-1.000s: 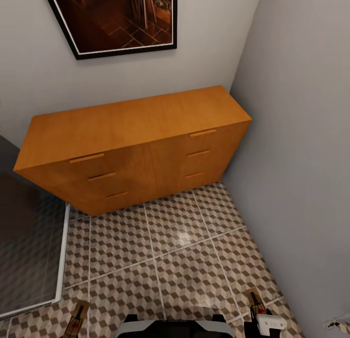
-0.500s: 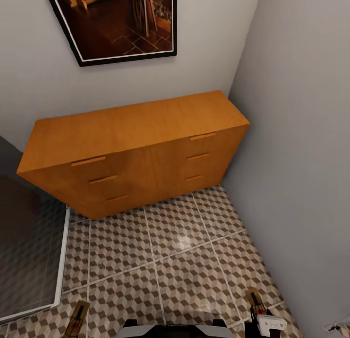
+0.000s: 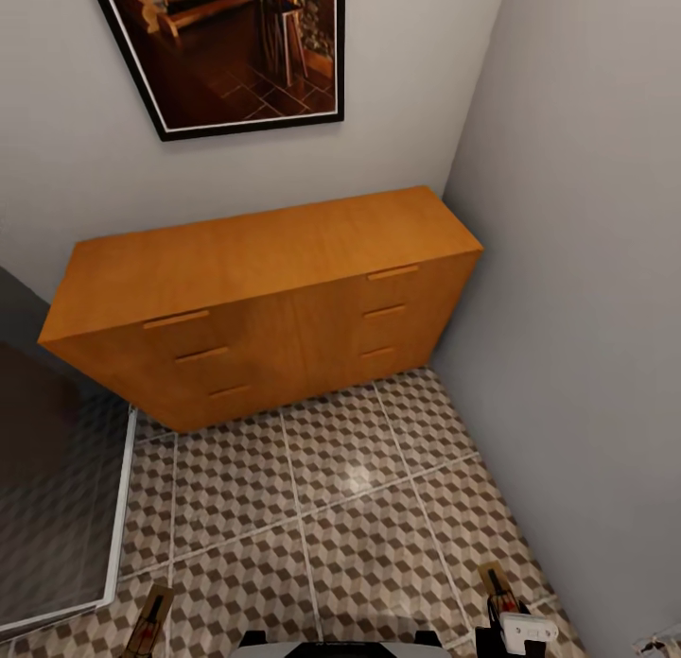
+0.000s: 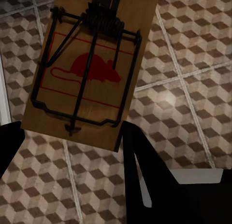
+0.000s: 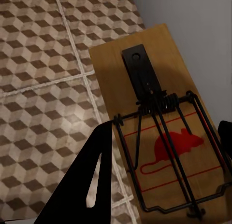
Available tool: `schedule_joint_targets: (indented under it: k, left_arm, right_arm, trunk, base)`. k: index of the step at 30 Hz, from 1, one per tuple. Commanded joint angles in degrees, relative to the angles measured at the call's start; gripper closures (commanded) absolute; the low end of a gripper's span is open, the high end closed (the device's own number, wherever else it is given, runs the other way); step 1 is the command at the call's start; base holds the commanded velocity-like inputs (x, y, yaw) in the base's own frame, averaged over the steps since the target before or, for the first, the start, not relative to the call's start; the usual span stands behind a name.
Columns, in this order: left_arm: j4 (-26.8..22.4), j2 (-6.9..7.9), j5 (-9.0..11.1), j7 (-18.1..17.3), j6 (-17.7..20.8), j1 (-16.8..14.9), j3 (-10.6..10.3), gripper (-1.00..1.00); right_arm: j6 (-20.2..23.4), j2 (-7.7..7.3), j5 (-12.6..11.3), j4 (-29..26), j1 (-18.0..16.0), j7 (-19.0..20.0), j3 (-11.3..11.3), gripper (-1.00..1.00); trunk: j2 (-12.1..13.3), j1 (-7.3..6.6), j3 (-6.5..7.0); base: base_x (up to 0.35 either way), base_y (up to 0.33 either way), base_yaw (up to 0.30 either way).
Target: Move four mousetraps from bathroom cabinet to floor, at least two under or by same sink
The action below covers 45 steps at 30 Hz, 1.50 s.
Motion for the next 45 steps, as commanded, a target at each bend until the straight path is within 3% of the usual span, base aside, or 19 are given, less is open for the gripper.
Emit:
schedule_joint_targets:
  k: [1, 19, 45]
  left_arm:
    - [0.19, -0.03, 0.48, -0.42, -0.20, -0.07, -0.28, 1.00]
    - [0.19, -0.03, 0.48, -0.42, -0.23, -0.06, -0.28, 1.00]
    - [0.15, -0.12, 0.48, -0.42, -0.26, -0.06, -0.20, 1.00]
  right_arm:
    - [-0.12, -0.06, -0.28, -0.03, -0.04, -0.48, 0.49, 1.00]
    - [-0.12, -0.06, -0.26, -0.01, -0.04, -0.40, 0.51, 1.00]
    - [-0.12, -0.06, -0.20, 0.01, -0.04, -0.39, 0.51, 1.00]
  trunk:
    - [-0.09, 0.03, 0.02]
    - [-0.09, 0.03, 1.63]
    - [-0.09, 0.03, 3.93]
  base:
    - [0.000, 0.000, 0.000]
    - [-0.115, 0.000, 0.000]
    - [-0.005, 0.000, 0.000]
